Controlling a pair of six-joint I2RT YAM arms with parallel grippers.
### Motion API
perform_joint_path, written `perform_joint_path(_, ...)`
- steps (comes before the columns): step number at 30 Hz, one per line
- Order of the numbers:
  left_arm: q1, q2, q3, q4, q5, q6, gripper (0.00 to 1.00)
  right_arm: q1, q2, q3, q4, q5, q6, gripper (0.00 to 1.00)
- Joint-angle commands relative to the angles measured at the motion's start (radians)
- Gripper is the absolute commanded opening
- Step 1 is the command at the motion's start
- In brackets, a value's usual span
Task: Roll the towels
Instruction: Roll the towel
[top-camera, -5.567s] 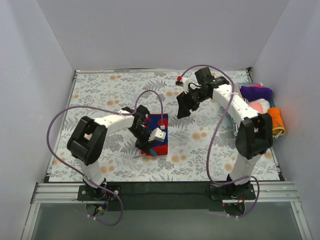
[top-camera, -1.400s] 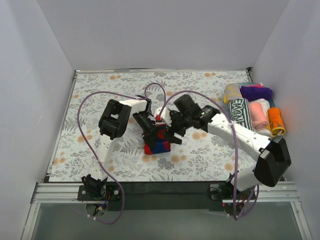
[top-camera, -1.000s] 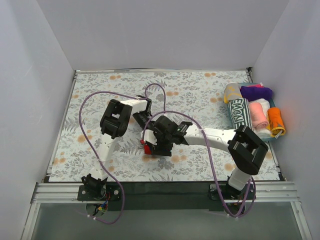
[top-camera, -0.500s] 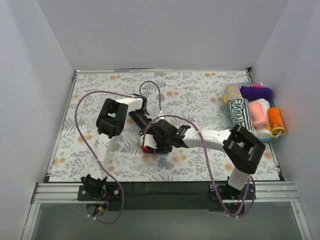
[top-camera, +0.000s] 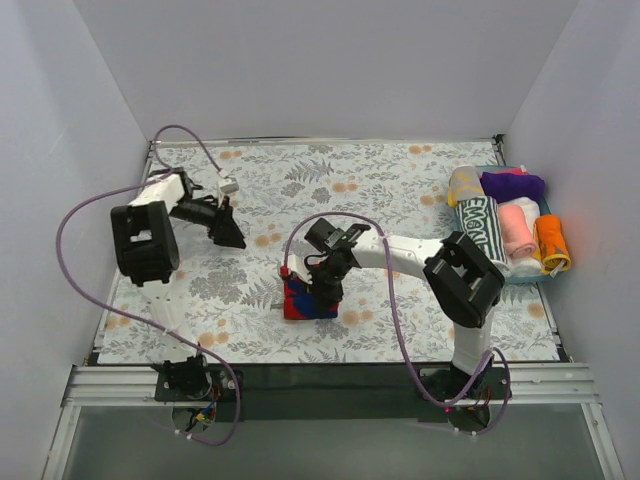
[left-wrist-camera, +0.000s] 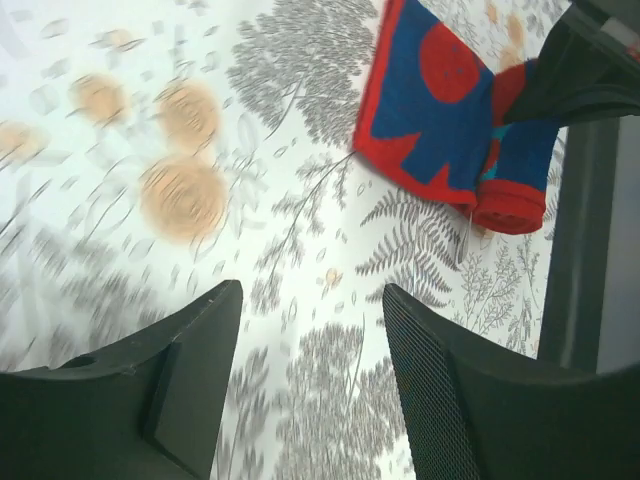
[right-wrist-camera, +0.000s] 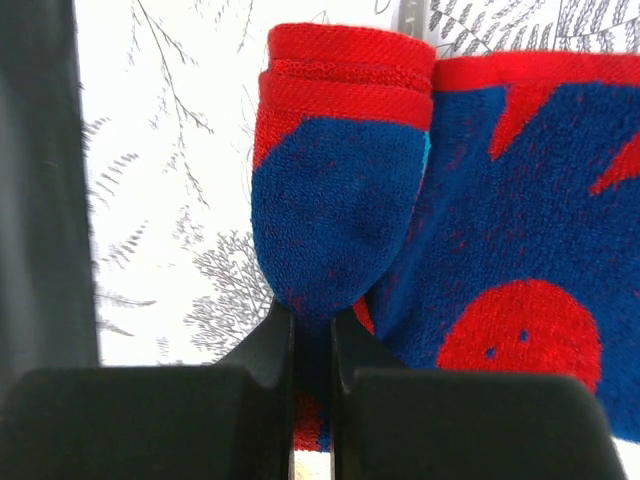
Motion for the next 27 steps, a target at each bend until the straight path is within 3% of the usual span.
perform_joint_path(1, 0.067, -0.284, -0.097, 0.075, 0.017, 0.001, 0.55, -0.055, 0.081, 0.099, -0.181, -0.210, 0.055, 0.01)
perform_joint_path(7, 0.033, -0.780, -0.495, 0.475, -0.183, -0.072, 0.64, -0.115, 0.253, 0.230, -0.332, -0.365, 0.067, 0.01)
perform_joint_path(8, -0.023, -0.907, -0.595, 0.518, -0.213, -0.063, 0.65, -0.121, 0.281, 0.236, -0.341, -0.400, 0.065, 0.01)
perform_joint_path(12, -0.264, -1.177, -0.809, 0.595, -0.384, -0.047, 0.70, -0.141, 0.340, 0.279, -0.399, -0.460, 0.050, 0.01)
perform_joint_path(15, -0.439, -1.299, -0.920, 0.660, -0.498, -0.064, 0.73, -0.157, 0.400, 0.323, -0.467, -0.508, 0.015, 0.01)
perform_joint_path(17, -0.547, -1.307, -0.942, 0.693, -0.544, -0.089, 0.73, -0.168, 0.446, 0.345, -0.496, -0.538, -0.011, 0.01)
perform_joint_path(18, -0.582, -1.301, -0.954, 0.700, -0.562, -0.101, 0.86, -0.180, 0.462, 0.359, -0.520, -0.546, -0.020, 0.01)
perform_joint_path(19, -0.618, -1.298, -0.961, 0.712, -0.575, -0.107, 0.89, -0.188, 0.472, 0.362, -0.527, -0.558, -0.028, 0.01)
perform_joint_path(23, -0.895, -1.254, -1.018, 0.863, -0.730, -0.139, 0.90, -0.211, 0.537, 0.396, -0.576, -0.617, -0.068, 0.01)
perform_joint_path(27, -1.022, -1.122, -1.009, 0.946, -0.819, -0.181, 0.87, -0.227, 0.574, 0.423, -0.637, -0.644, -0.111, 0.01)
